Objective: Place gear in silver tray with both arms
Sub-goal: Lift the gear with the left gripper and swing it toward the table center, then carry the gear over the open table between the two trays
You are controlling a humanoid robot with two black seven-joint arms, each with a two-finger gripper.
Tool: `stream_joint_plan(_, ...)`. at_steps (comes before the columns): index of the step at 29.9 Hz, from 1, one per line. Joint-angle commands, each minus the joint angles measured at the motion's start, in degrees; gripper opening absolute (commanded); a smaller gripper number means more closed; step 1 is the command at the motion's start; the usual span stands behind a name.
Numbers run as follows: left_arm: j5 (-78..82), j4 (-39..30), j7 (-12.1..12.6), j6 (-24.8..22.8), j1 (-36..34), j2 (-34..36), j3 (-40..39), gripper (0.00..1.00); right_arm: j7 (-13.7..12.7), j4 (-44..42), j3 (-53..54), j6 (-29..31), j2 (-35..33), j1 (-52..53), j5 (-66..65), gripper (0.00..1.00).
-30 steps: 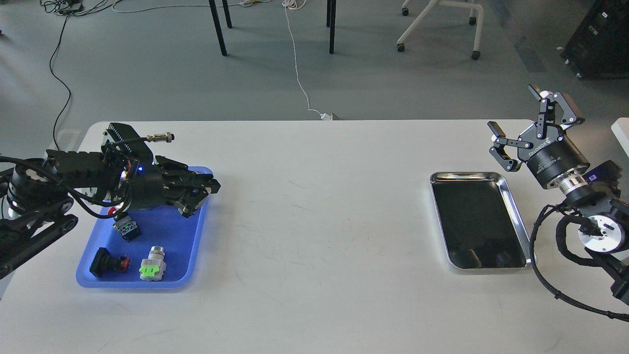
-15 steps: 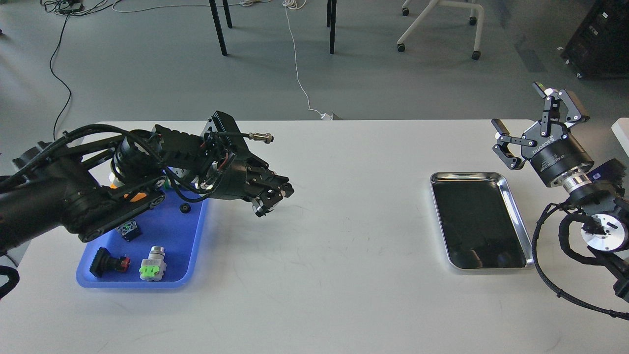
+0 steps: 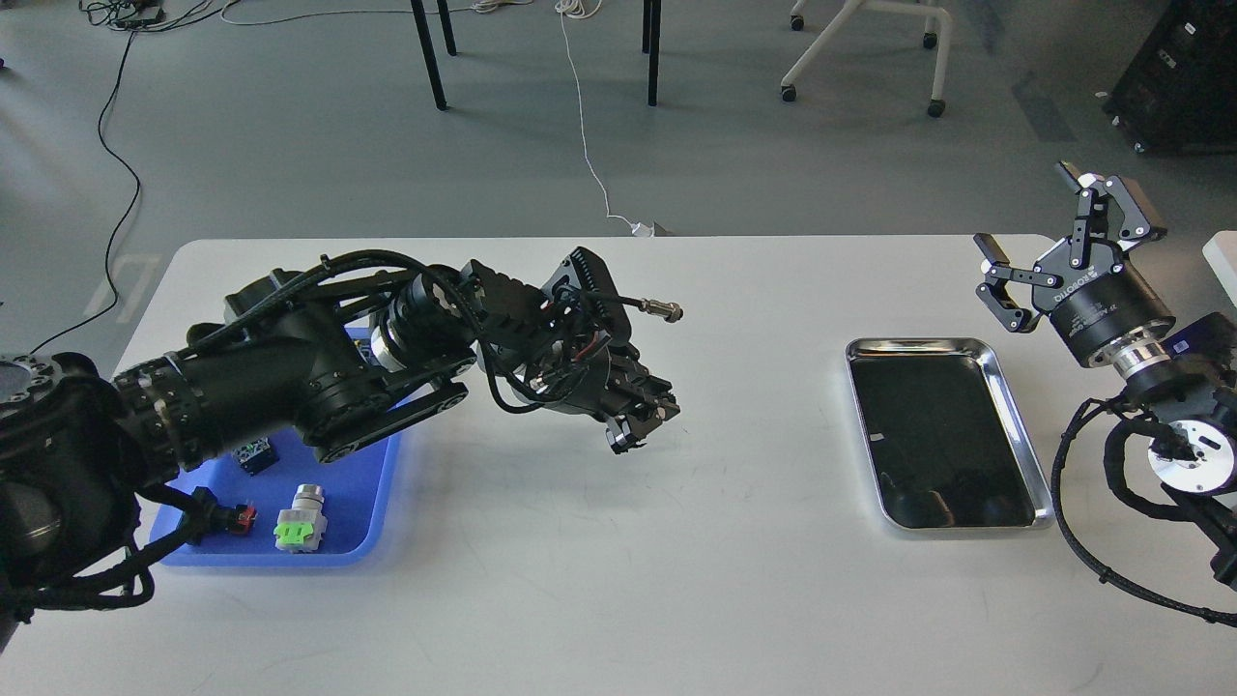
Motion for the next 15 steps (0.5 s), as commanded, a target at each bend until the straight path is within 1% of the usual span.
stream_joint_plan(1,0.0,2.1,0.0,0.0,0.0,-3.5,0.9,0.19,0.0,0.0,0.2,0.0,-0.1,-0.1,0.0,0.99)
stream_joint_plan(6,0.0,6.0,0.0,0.0,-0.1,-7.4,0.9,0.19,0.0,0.0,0.1,0.0,-0.1,-0.1,0.0,0.99)
stream_joint_plan(12,0.0,10.3,0.0,0.1,-0.4,-7.4,1.0,0.19,0.0,-0.1,0.2,0.0,-0.1,-0.1,0.0,0.99)
stream_joint_plan(15,0.0,10.9,0.0,0.1,-0.3,-7.4,1.2,0.19,0.0,-0.1,0.2,0.0,-0.1,-0.1,0.0,0.99)
